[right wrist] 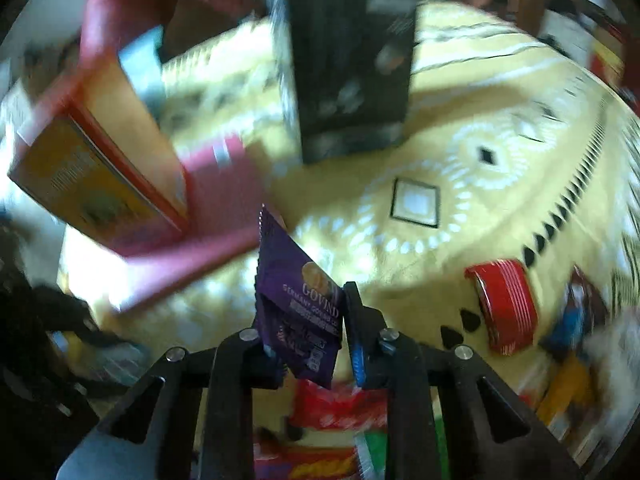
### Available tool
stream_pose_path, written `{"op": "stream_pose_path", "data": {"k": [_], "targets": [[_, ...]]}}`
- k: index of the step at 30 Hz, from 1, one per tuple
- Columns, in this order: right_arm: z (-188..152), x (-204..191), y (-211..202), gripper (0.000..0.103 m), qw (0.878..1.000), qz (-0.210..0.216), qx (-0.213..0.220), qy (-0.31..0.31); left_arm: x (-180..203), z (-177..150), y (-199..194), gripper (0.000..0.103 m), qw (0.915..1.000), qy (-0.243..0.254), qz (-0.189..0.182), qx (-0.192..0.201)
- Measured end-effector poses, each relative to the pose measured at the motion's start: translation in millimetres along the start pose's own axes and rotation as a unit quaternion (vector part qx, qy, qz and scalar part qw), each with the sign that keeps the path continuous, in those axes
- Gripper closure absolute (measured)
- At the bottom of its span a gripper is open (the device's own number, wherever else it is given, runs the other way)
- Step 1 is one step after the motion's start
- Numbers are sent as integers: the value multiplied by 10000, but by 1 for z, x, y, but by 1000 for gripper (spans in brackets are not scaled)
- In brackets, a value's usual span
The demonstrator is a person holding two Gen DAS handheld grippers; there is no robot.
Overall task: Organize snacks
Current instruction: 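Grasp the purple Goldin packet with the right tool while the left tool holds the tissue packet, then carry the tissue packet and purple packet over the glass bowl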
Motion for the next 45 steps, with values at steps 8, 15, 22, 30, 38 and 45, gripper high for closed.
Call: {"op": "stream_pose_path", "data": {"k": [8,15,22,30,38,45], "targets": [[-42,-10,-106,78,9856,-717,1039,1122,43,28,-36,69,9977,326,-42,587],[-55,-23,-180,78,9643,-1221,1679,1642,64,70,-98,69,9881,493,-4,1457],[-22,-52,-217,78,9627,-1287,1958,1349,51,98,-151,69,9767,400,289,2086],[75,-118,-218,78,9700,-860,2204,563,-18,128,-212,69,9582,-187,1014,2668],[182,-207,-173,78,9754,-54,2200,-119,-127,146,-266,69,9310,-1136,1783,2975],[247,-284,-115,78,9780,546,1899,-672,-200,143,-279,69,9084,-1759,2391,2946]]}}
Point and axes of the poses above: each gripper's, at about its wrist camera, not at the fingertips, and y roughly the way its jaws point, x to its right, z to its top, the point moved 6 cm from there along y, roughly the way its jaws point, and after that the axes turned 6 degrees about -y, right-handed, at the moved point
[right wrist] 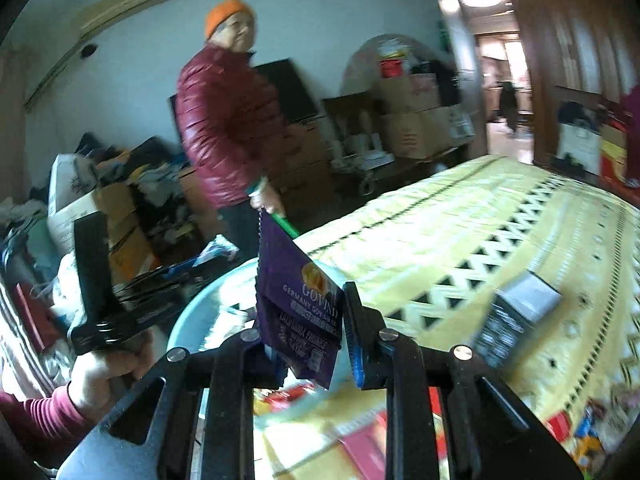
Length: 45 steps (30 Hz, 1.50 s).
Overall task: Organize snacks
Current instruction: 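Carry the tissue packet and purple packet over the glass bowl, then lower both packets into the bowl and open both tools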
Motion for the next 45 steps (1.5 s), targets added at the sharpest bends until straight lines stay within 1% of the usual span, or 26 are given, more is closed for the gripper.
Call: {"op": "stream_pose_path", "data": {"k": [3,6,9,13,18,26,34,45], "targets": [[10,-16,37,78,9996,240,-161,-1,-22,1,17,69,9991,-120,409,-87],[15,-28,69,78,9986,378,-360,4,-38,-4,25,69,9974,-136,678,-195],[16,-39,96,78,9976,449,-528,-5,-49,-5,29,69,9959,-103,853,-277],[14,-47,113,78,9968,483,-632,-53,-59,-7,35,69,9944,-48,1000,-344],[13,-45,118,78,9966,476,-669,-64,-63,-3,34,69,9937,-58,1057,-356],[13,-44,125,78,9962,466,-735,-50,-68,-1,35,69,9940,-68,1027,-371],[9,-39,138,78,9956,452,-821,42,-75,-5,46,69,9935,-115,999,-534],[4,-40,148,78,9951,445,-876,56,-75,-8,56,69,9931,-55,979,-645]]}}
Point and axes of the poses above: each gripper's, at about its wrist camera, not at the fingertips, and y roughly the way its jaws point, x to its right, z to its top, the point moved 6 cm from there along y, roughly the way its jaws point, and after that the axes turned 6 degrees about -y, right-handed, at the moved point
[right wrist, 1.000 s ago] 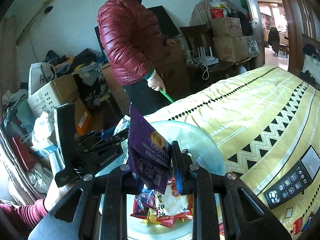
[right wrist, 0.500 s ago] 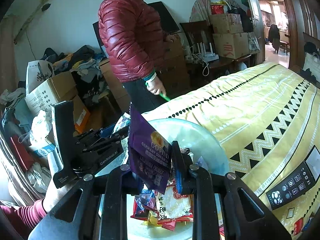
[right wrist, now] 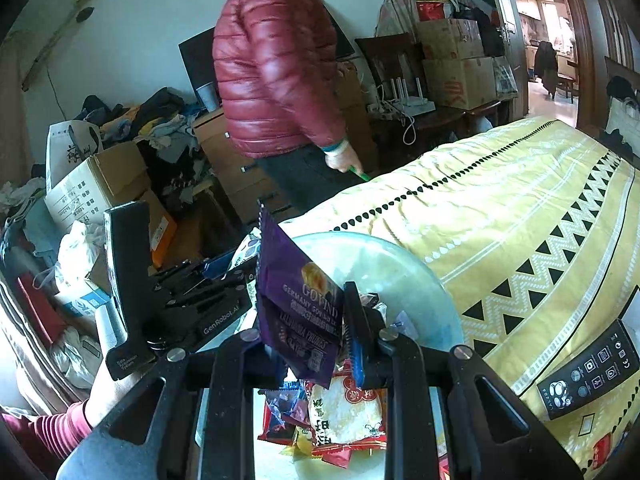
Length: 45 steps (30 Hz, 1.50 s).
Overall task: Organize snacks
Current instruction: 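Lower both packets into the bowl and open both tools, then move both open tools back over the snack pile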
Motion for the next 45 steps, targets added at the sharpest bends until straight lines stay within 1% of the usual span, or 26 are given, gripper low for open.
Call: {"op": "stream_pose_path", "data": {"k": [9,22,25,28,29,30,31,32,33,34,36,37,38,39,40,41,43,45], "targets": [[-3,3,6,78,10000,-5,-47,49,-1,-6,10,69,9999,35,67,-131],[-2,1,13,77,10000,24,-91,12,-3,-5,13,68,9998,-11,135,-164],[-1,2,13,73,10000,7,-74,41,-4,-5,15,66,9997,-38,191,-176],[0,1,13,72,10000,-16,-78,25,-6,-6,16,62,9995,-49,253,-199],[0,2,13,70,10000,-20,-72,15,-7,-6,17,59,9994,-50,274,-209],[0,1,11,66,10000,-20,-43,22,-8,-7,17,49,9993,-59,301,-218],[0,1,8,53,10000,-31,12,38,-9,-7,17,42,9992,-71,320,-222],[0,1,6,48,10000,-35,53,42,-9,-8,16,28,9991,-73,348,-220],[0,1,2,48,9999,-43,88,58,-9,-8,15,21,9990,-58,392,-195],[-1,1,-3,48,9999,-52,135,59,-8,-8,12,17,9990,-39,422,-168],[-1,-1,-15,47,9996,-141,244,2,-4,-8,8,0,9990,8,429,-107],[-2,-2,-23,41,9993,-210,314,-29,0,-7,4,0,9991,38,405,-83],[-3,-3,-35,32,9988,-286,395,-45,2,-7,3,0,9992,49,393,-92],[-4,-5,-44,27,9985,-338,435,-69,4,-6,-1,0,9991,43,407,-73],[-5,-7,-56,17,9979,-407,490,-141,8,-5,-7,0,9991,16,420,21],[-7,-10,-67,12,9971,-459,554,-238,11,-5,-11,0,9991,16,415,82],[-15,-12,-100,12,9926,-809,752,-503,23,-7,-23,0,9991,60,374,207],[-29,-13,-139,11,9866,-1097,1043,-615,38,-10,-39,0,9987,137,311,388]]}}
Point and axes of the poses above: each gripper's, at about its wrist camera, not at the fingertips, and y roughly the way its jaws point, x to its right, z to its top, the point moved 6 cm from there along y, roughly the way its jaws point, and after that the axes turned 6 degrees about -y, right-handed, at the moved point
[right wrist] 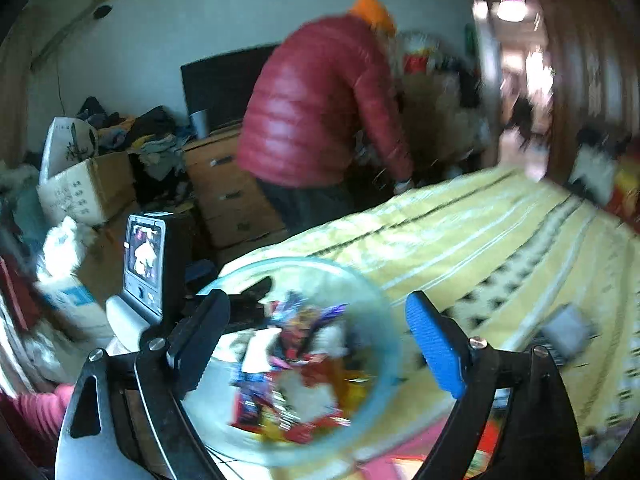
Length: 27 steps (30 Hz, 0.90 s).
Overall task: Organize snacks
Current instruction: 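Move both open tools back over the snack pile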
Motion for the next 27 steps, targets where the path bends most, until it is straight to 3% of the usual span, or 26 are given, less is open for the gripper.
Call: {"op": "stream_pose_path", "data": {"k": [5,9,12,15,17,20,23,27], "targets": [[-48,35,-107,2,9920,-1129,567,-42,59,-13,-54,0,9967,377,-361,614],[-116,80,-186,0,9779,-1969,552,433,128,-54,-84,0,9877,927,-1151,517],[-176,115,-226,0,9627,-2527,178,945,189,-108,-104,0,9686,1585,-1908,185],[-241,141,-255,0,9453,-2880,-226,1517,243,-181,-107,0,9412,2219,-2522,-351],[-288,154,-266,0,9339,-2986,-532,1891,265,-218,-96,0,9299,2439,-2638,-780],[-356,166,-272,0,9166,-3055,-983,2384,289,-267,-64,0,9199,2632,-2537,-1423],[-415,182,-271,0,8983,-3033,-1327,2890,307,-290,-29,0,9200,2659,-2285,-1750],[-477,213,-262,0,8763,-3033,-1692,3340,326,-309,1,0,9244,2661,-2050,-1808]]}}
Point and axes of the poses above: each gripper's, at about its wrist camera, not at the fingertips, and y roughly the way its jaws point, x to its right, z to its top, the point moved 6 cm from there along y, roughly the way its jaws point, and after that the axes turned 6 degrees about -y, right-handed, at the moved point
